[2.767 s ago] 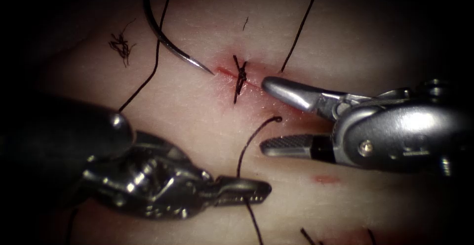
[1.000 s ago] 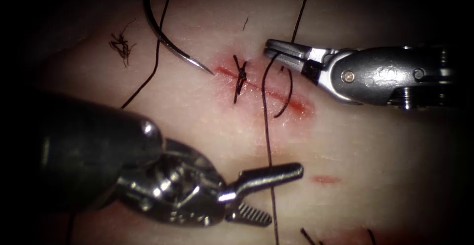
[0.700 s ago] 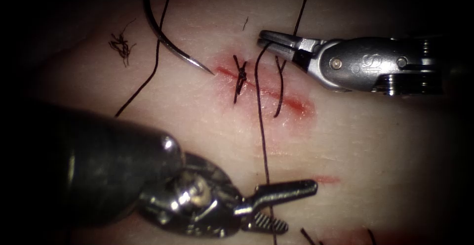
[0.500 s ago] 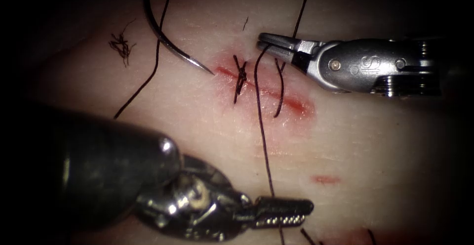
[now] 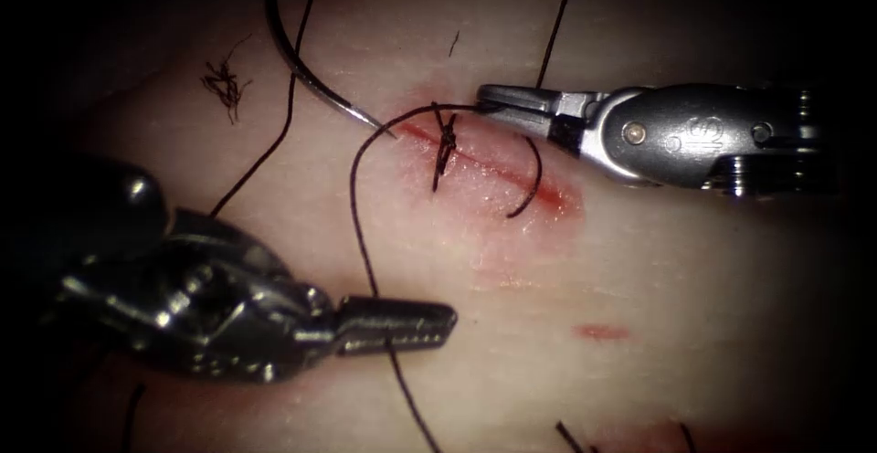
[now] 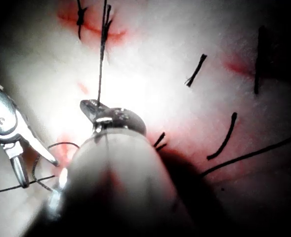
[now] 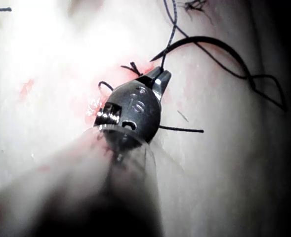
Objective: Wound Closure
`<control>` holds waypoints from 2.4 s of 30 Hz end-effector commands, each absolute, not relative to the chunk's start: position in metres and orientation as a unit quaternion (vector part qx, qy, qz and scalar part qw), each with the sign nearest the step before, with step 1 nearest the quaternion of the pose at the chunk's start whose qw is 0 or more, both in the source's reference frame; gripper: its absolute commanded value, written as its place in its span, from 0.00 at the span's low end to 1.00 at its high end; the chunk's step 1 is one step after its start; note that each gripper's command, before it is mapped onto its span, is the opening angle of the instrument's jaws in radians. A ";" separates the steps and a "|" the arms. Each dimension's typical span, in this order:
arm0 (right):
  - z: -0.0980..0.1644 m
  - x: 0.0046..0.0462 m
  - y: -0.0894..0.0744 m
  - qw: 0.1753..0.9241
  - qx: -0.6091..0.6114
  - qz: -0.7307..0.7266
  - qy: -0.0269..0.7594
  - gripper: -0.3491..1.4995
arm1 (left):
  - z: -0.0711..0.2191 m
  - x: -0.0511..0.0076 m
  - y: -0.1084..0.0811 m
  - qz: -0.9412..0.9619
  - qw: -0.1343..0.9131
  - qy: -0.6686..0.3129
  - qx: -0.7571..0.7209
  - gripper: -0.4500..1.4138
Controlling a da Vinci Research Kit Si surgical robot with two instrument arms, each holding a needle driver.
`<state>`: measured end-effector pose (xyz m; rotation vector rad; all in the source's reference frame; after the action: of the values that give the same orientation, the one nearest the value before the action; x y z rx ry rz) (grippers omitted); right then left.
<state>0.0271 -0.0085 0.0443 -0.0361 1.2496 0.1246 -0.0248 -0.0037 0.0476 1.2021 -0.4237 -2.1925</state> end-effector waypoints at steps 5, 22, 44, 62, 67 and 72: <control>0.041 0.0279 -0.008 0.806 0.000 0.078 0.586 0.93 | 0.048 -0.0241 -0.004 -0.830 0.296 -0.161 0.444 0.00; 0.043 0.0240 -0.005 0.809 0.000 0.082 0.582 0.00 | 0.045 -0.0227 -0.002 -0.824 0.347 -0.206 0.397 0.00; 0.046 0.0290 -0.007 0.728 0.035 0.119 0.675 0.00 | 0.056 -0.0267 0.000 -0.827 0.314 -0.184 0.429 0.00; 0.046 0.0321 -0.007 0.715 0.007 0.140 0.684 0.01 | 0.057 -0.0312 -0.001 -0.806 0.328 -0.155 0.468 0.00; 0.046 0.0326 -0.007 0.716 0.003 0.144 0.683 0.24 | 0.056 -0.0316 -0.002 -0.802 0.334 -0.146 0.474 0.00; 0.047 0.0329 -0.006 0.729 -0.002 0.149 0.668 0.65 | 0.055 -0.0318 -0.002 -0.797 0.340 -0.135 0.481 0.00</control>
<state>0.0320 -0.0069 0.0467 -0.0051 1.4640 0.3321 -0.0313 -0.0018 0.0538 1.2559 -0.3434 -2.0717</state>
